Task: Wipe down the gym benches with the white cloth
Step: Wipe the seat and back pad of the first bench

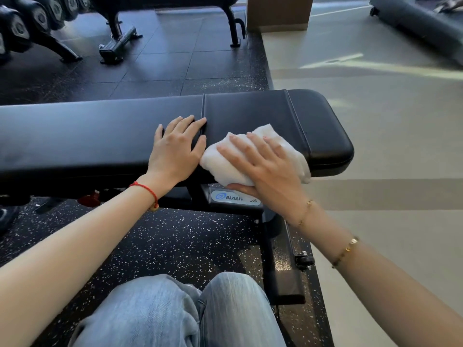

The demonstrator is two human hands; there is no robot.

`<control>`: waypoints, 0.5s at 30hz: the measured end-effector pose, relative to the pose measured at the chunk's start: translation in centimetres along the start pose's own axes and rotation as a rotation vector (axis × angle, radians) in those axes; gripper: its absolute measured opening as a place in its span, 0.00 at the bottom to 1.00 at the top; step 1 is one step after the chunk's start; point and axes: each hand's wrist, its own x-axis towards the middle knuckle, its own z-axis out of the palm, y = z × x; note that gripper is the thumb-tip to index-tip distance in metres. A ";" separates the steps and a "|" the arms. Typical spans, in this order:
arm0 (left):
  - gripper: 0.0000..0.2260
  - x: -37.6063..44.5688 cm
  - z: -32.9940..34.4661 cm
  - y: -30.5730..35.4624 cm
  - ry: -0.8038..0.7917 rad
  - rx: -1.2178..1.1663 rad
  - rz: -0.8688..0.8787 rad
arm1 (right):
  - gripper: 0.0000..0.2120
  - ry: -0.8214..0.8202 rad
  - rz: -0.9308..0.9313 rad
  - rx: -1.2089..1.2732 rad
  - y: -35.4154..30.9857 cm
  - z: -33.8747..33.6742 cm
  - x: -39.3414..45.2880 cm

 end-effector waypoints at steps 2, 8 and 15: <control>0.20 -0.1 -0.1 -0.2 -0.003 0.011 0.009 | 0.32 0.057 0.018 -0.009 1.9 0.1 -1.8; 0.20 -0.1 -0.1 0.2 0.007 0.023 -0.006 | 0.36 0.046 0.140 -0.058 6.8 -0.2 -4.9; 0.20 -0.2 -0.4 -0.1 -0.003 0.033 0.002 | 0.36 -0.097 0.047 0.053 1.9 -1.0 0.0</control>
